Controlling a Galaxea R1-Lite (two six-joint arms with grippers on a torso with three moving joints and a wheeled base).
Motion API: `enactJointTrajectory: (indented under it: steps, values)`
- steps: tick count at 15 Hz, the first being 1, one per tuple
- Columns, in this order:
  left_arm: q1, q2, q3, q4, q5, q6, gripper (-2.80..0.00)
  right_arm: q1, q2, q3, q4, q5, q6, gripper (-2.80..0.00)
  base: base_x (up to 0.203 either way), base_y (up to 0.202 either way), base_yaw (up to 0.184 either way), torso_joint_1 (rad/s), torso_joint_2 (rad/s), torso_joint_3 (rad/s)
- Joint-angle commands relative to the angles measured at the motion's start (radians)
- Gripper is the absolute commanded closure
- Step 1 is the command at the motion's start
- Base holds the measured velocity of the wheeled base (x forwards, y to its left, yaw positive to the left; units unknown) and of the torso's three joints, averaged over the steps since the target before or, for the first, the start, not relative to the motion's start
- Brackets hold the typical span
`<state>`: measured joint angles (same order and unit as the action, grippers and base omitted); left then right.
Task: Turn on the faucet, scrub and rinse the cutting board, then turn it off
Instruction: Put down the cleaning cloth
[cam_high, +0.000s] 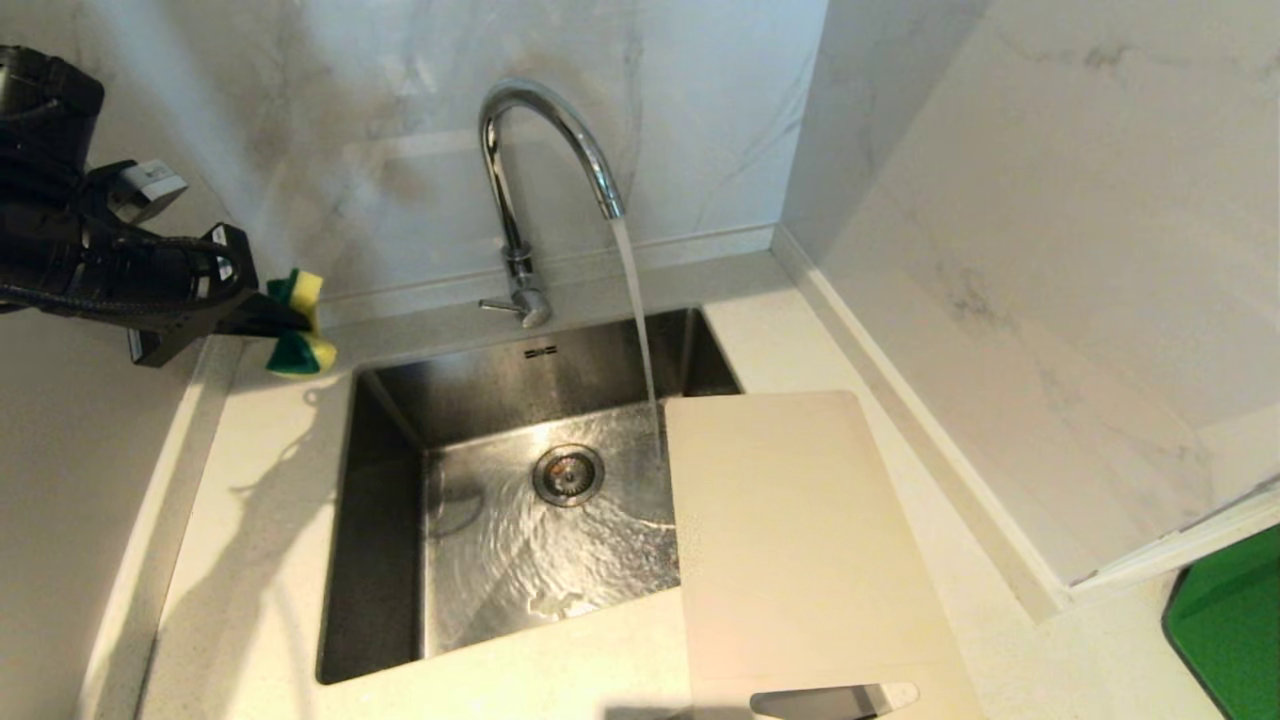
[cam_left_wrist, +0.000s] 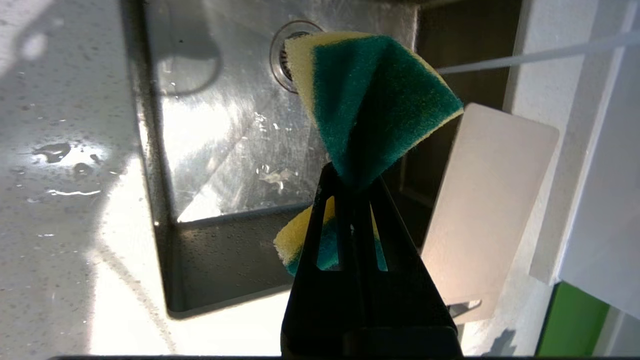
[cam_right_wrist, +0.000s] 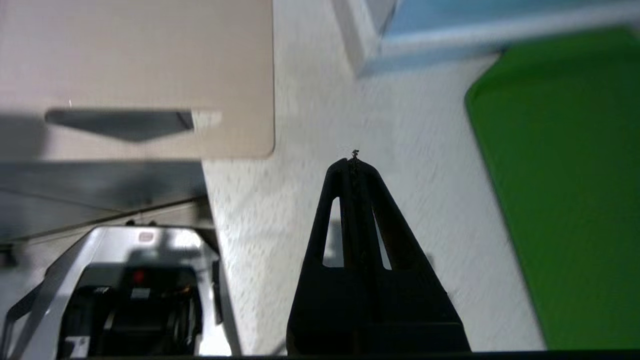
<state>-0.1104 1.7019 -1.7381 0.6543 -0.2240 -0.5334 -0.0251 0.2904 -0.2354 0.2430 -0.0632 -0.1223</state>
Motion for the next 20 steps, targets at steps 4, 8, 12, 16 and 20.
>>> enactJointTrajectory:
  steps: [4,8,12,16,20]
  values:
    - [-0.002,0.018,-0.001,0.002,0.0,-0.003,0.0,0.02,-0.205,0.176,-0.09,0.077,0.057,0.0,0.0,0.0,0.0,0.0,0.0,0.0]
    - [-0.003,0.037,-0.002,0.002,-0.001,-0.002,0.0,0.021,-0.294,0.199,-0.157,0.089,0.075,0.0,0.0,0.0,0.0,0.0,0.0,0.0]
    - [-0.003,0.053,0.003,-0.036,0.005,0.0,0.0,0.022,-0.291,0.202,-0.165,0.086,0.098,0.0,0.0,0.0,0.0,0.0,0.0,0.0]
    - [-0.004,0.054,-0.001,-0.033,0.029,0.005,0.0,0.022,-0.29,0.202,-0.165,0.082,0.104,0.0,0.0,0.0,0.0,0.0,0.0,0.0]
    - [-0.017,0.062,-0.001,-0.027,0.075,0.018,0.0,0.022,-0.29,0.202,-0.165,0.082,0.104,0.0,0.0,0.0,0.0,0.0,0.0,0.0]
